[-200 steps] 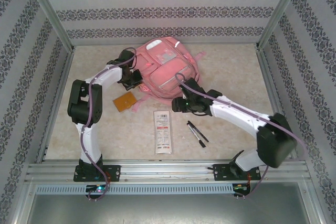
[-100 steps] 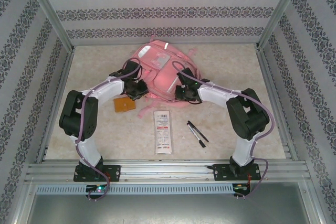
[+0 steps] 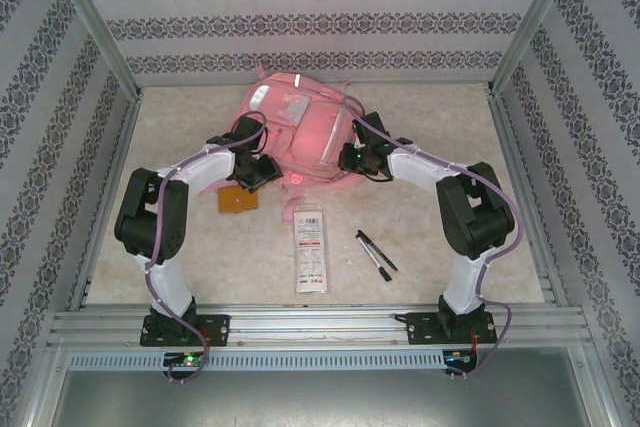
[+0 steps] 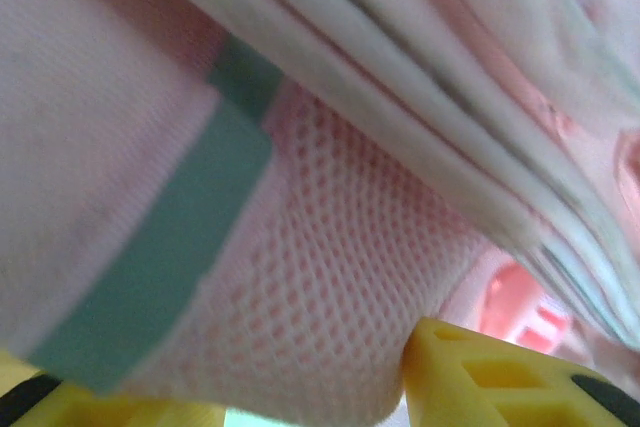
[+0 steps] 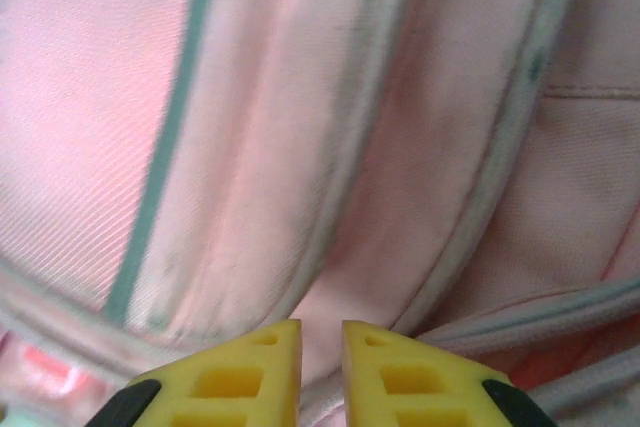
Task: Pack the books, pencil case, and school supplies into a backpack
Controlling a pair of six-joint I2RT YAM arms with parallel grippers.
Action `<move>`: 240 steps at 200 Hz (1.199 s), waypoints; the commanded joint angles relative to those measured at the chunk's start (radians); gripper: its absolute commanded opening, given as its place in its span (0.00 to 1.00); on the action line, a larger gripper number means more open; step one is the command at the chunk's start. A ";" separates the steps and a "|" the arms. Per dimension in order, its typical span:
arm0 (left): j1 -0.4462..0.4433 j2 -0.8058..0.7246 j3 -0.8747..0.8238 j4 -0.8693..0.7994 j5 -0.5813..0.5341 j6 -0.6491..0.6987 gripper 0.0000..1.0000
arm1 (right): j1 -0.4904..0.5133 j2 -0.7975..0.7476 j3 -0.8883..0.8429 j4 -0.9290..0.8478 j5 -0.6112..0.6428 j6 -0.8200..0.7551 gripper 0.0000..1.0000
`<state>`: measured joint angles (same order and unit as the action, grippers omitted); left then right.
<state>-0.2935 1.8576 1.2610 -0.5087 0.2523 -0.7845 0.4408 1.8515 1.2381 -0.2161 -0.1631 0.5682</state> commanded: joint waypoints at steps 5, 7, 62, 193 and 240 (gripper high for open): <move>0.011 0.062 0.082 -0.045 -0.114 0.044 0.47 | 0.081 -0.122 -0.023 -0.014 -0.038 -0.090 0.22; 0.011 0.068 0.091 -0.049 -0.113 0.046 0.46 | 0.087 -0.128 -0.026 -0.016 -0.036 -0.096 0.22; 0.009 0.074 0.147 -0.079 -0.071 0.040 0.00 | 0.248 -0.240 -0.114 -0.020 -0.007 -0.148 0.35; -0.061 -0.126 0.168 -0.162 0.194 -0.062 0.00 | 0.374 -0.016 0.027 0.030 0.246 -0.058 0.51; -0.061 -0.143 0.148 -0.121 0.263 -0.107 0.00 | 0.430 0.088 0.143 0.003 0.417 0.111 0.46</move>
<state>-0.3450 1.7657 1.4010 -0.6483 0.3943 -0.8658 0.8284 1.8900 1.3029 -0.2188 0.1081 0.5785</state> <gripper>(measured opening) 0.042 0.488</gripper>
